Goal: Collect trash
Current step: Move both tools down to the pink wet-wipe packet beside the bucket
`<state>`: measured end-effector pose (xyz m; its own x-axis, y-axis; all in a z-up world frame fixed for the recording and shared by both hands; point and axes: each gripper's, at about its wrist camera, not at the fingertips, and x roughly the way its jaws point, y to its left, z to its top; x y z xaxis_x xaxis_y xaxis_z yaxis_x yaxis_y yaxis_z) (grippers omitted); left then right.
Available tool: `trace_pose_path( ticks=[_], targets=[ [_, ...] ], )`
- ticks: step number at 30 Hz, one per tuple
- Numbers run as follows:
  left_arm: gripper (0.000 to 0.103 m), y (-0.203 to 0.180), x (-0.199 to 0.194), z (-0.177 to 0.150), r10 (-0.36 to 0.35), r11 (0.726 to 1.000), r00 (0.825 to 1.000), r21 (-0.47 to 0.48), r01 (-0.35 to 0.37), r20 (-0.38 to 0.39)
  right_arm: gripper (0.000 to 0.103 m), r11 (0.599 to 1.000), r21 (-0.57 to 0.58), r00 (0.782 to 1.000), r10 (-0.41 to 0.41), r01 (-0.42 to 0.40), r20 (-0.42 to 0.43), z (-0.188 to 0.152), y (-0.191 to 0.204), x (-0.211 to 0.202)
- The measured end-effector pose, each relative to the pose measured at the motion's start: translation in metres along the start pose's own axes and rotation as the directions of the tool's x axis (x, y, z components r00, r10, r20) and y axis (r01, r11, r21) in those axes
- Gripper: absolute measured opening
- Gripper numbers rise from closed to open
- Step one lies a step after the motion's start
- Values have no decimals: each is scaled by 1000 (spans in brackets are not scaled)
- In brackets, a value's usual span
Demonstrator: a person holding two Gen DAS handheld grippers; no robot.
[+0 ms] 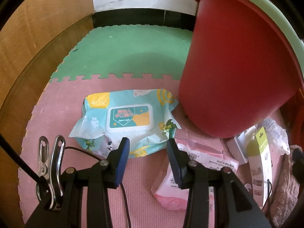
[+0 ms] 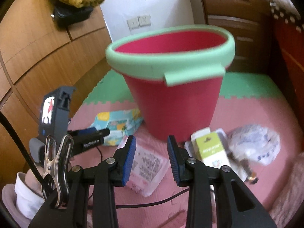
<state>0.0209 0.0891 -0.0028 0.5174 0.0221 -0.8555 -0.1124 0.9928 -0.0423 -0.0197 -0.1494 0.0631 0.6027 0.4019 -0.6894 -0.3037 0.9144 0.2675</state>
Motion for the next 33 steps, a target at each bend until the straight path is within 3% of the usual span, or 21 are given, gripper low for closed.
trace_pose_path(
  ticks=[10, 16, 21, 33],
  targets=[
    [43, -8, 14, -6, -36, 999, 997, 12, 37, -73, 35, 992, 117, 988, 68, -51, -142, -25, -16, 45],
    [43, -9, 30, -11, -56, 998, 988, -8, 55, -143, 35, 980, 183, 968, 118, -77, -222, -41, -21, 77],
    [43, -11, 45, -15, -52, 999, 979, -11, 51, -196, 35, 975, 205, 959, 135, -84, -250, -49, -22, 96],
    [46, -27, 69, -26, 5, 996, 965, 85, 18, -263, 35, 972, 229, 946, 130, -62, -298, -57, -27, 136]
  ],
)
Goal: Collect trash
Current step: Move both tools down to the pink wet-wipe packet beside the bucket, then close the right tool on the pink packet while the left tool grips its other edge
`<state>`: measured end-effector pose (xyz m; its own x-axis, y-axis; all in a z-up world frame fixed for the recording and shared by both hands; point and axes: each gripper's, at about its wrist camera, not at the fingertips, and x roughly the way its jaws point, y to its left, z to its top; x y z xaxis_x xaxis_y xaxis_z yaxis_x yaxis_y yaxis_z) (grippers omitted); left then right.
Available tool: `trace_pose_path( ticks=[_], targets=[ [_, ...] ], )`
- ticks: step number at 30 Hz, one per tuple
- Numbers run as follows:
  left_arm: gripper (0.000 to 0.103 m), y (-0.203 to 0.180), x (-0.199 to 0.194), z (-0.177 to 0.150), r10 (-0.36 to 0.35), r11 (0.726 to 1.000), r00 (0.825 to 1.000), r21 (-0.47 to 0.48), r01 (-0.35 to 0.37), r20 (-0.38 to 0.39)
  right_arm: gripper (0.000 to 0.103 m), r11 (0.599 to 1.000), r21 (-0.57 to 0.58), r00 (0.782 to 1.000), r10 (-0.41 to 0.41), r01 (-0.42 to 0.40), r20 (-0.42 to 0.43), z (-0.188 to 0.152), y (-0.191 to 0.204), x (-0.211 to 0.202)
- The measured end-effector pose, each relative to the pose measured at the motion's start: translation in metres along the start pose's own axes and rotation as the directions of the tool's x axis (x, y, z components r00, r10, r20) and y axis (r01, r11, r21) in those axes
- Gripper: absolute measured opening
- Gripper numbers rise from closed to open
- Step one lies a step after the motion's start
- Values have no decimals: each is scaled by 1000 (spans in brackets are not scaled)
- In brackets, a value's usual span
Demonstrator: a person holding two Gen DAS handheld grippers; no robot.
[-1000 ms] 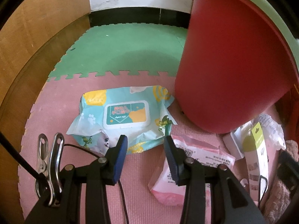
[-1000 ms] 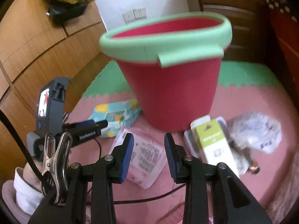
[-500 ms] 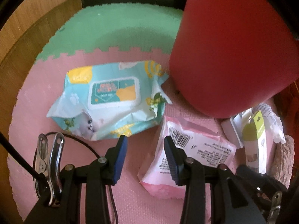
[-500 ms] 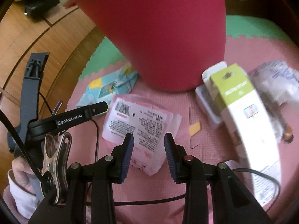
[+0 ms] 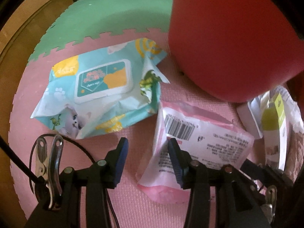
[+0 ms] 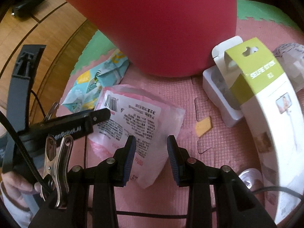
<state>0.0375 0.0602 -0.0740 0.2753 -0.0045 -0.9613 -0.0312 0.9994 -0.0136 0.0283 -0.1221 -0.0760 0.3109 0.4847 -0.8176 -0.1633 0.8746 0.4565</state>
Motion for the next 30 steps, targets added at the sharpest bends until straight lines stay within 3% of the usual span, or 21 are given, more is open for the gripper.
trace_pose_path(
  ticks=[3, 7, 11, 14, 19, 30],
  targets=[
    [47, -3, 7, -1, -39, 999, 998, 4, 40, -39, 35, 1000, -11, 1000, -12, 12, -3, 1, 1, 6],
    [47, -4, 20, -6, -163, 987, 979, -27, 161, -125, 35, 999, -8, 1000, -31, 31, 4, 1, -4, 10],
    [47, -10, 21, -9, -201, 979, 970, -2, 202, -140, 35, 998, 7, 998, -61, 61, 12, 2, -12, 5],
    [47, -15, 20, -11, -192, 980, 972, 28, 198, -138, 35, 995, 10, 994, -102, 102, 30, 4, -15, 0],
    [48, -10, 6, -12, -133, 990, 989, 30, 136, -68, 35, 988, 9, 986, -155, 155, 53, 6, -22, -6],
    [50, -17, 23, -18, -99, 991, 987, 80, 110, -127, 35, 996, 63, 998, -62, 61, 15, 1, -37, 4]
  ],
)
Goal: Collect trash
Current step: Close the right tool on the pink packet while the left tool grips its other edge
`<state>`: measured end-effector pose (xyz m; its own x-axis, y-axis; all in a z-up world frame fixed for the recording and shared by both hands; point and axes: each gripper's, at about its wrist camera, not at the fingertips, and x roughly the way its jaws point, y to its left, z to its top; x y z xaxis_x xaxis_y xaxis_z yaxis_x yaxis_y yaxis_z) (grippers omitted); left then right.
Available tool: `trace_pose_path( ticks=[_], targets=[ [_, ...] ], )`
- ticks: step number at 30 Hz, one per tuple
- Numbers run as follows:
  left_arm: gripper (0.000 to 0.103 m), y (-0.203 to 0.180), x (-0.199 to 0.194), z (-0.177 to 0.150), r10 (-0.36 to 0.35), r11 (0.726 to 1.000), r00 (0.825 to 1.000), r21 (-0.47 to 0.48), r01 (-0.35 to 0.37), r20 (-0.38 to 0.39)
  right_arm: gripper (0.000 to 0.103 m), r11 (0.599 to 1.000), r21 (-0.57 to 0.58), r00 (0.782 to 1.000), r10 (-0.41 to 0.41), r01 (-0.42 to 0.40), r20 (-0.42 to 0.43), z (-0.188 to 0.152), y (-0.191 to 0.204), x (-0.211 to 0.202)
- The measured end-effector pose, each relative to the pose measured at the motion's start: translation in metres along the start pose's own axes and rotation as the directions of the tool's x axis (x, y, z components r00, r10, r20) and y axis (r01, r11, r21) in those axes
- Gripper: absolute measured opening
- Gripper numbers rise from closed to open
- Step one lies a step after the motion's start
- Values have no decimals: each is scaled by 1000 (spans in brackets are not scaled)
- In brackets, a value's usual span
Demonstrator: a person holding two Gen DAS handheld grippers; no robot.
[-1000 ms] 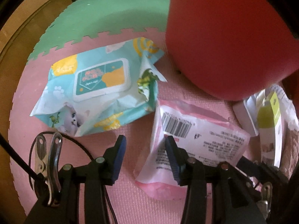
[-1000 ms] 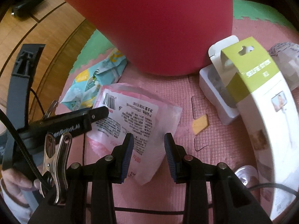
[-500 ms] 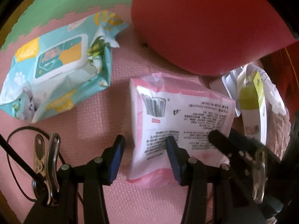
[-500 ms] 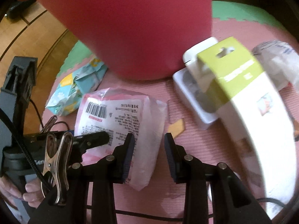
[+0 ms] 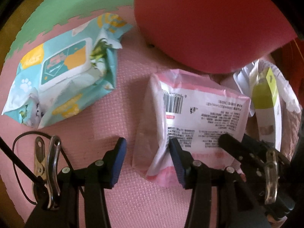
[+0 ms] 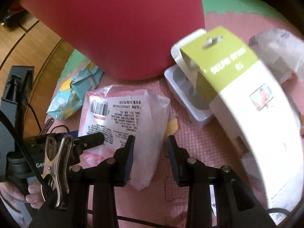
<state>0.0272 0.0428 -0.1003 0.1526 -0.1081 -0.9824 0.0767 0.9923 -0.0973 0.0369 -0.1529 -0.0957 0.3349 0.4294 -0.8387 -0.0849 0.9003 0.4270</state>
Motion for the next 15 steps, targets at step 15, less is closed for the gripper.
trace_pose_path(
  ticks=[15],
  targets=[
    [54, -34, 13, 5, 36, 999, 999, 41, -36, 2, 35, 1000, -14, 1000, 13, -13, 27, -9, 2, -1]
  ],
)
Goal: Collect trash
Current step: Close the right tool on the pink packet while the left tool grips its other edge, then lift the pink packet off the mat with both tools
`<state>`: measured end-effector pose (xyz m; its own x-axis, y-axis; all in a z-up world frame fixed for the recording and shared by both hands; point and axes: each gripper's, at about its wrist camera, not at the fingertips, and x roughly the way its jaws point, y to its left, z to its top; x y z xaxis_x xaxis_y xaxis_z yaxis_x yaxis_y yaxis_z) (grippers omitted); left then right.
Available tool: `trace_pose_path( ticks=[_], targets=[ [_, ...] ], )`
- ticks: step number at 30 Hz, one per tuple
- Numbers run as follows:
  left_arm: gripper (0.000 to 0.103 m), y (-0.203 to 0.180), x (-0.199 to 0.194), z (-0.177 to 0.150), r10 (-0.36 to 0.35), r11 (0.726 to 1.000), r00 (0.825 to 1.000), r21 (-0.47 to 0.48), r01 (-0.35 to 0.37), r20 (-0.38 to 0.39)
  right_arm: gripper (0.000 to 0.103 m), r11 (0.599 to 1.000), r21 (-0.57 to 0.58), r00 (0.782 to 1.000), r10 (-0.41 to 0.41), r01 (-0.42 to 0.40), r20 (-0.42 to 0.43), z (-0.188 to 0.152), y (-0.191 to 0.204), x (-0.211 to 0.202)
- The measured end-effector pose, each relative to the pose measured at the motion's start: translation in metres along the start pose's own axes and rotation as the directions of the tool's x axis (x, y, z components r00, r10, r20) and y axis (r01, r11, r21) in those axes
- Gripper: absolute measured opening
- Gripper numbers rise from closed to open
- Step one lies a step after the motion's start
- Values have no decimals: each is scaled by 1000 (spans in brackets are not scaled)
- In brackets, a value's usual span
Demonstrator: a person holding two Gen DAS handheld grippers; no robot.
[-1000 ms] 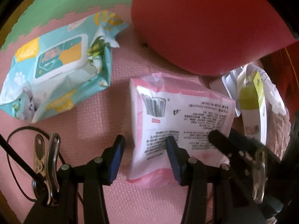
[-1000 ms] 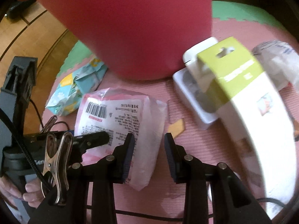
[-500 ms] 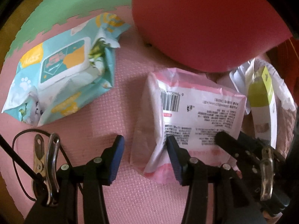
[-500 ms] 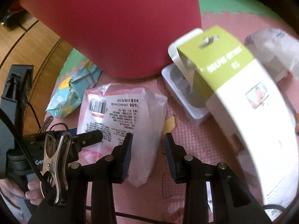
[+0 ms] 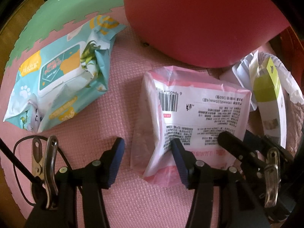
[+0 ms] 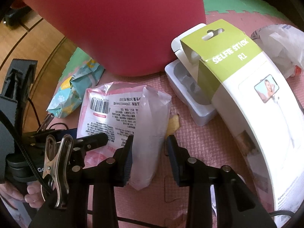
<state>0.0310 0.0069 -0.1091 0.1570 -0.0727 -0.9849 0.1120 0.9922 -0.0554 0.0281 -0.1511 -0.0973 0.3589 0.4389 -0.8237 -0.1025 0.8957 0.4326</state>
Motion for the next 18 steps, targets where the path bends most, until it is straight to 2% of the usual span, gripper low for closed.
trace_pose_path(
  ticks=[4, 9, 14, 16, 18],
  targets=[
    [55, -1, -2, 1, 3, 1000, 1000, 5, -3, 0, 36, 1000, 24, 1000, 10, -11, 19, -3, -6, -3],
    [54, -4, -3, 1, 2, 1000, 1000, 9, -2, 4, 36, 1000, 3, 1000, -23, 23, 14, -4, -1, -5],
    [34, -8, -9, -1, -20, 1000, 1000, 21, 20, 18, 25, 998, -53, 1000, -18, 19, 24, -8, 11, -5],
    [24, -9, -10, -1, -55, 998, 998, 21, 55, 21, 21, 999, -52, 1000, -6, 7, 21, -9, 11, -5],
    [20, -11, -13, -1, -65, 997, 998, 30, 64, 27, 16, 999, -53, 1000, 9, -8, 22, -10, 11, -8]
  ],
)
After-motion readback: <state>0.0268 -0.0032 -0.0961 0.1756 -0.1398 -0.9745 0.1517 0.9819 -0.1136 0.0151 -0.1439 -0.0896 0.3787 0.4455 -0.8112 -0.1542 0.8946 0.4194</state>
